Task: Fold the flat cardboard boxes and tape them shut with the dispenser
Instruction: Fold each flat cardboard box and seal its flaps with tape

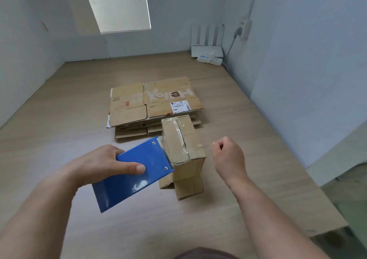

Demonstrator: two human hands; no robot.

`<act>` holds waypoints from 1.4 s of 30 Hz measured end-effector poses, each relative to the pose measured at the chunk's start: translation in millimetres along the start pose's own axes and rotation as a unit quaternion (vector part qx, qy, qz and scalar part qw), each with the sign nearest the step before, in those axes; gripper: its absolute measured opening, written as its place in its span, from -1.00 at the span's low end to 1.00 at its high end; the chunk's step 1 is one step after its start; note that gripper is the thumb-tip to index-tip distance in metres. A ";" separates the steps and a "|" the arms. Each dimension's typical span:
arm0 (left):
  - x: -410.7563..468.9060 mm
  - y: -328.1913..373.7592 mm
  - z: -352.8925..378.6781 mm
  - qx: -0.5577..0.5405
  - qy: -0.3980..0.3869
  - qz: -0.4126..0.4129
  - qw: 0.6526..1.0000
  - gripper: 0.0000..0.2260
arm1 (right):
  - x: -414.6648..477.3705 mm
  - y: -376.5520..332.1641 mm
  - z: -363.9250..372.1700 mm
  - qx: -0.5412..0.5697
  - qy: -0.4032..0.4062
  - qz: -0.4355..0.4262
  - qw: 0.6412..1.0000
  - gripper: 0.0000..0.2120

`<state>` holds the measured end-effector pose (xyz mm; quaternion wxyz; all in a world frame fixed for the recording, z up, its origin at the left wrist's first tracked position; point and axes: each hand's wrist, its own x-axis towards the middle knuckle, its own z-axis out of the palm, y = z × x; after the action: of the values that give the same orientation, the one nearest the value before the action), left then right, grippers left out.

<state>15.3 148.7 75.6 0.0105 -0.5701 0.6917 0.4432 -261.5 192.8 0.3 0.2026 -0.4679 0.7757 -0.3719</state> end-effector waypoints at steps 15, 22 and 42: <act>29.7 -15.5 -7.5 0.072 -0.018 -0.093 0.993 0.00 | 6.8 23.3 17.5 0.019 -0.066 0.059 0.996 -0.78; 47.3 -25.9 1.4 0.085 -0.004 -0.127 0.988 -0.25 | 9.8 31.3 27.2 0.016 -0.094 0.091 0.991 -0.76; 78.7 -2.6 27.5 0.219 0.032 -0.165 0.961 -0.49 | 3.3 24.7 44.5 -0.070 -0.094 0.048 0.992 -0.68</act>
<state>-23.7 104.7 16.4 0.1858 -0.6741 0.6680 0.2547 -247.8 179.7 -47.1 0.2588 -0.4758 0.7990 -0.2610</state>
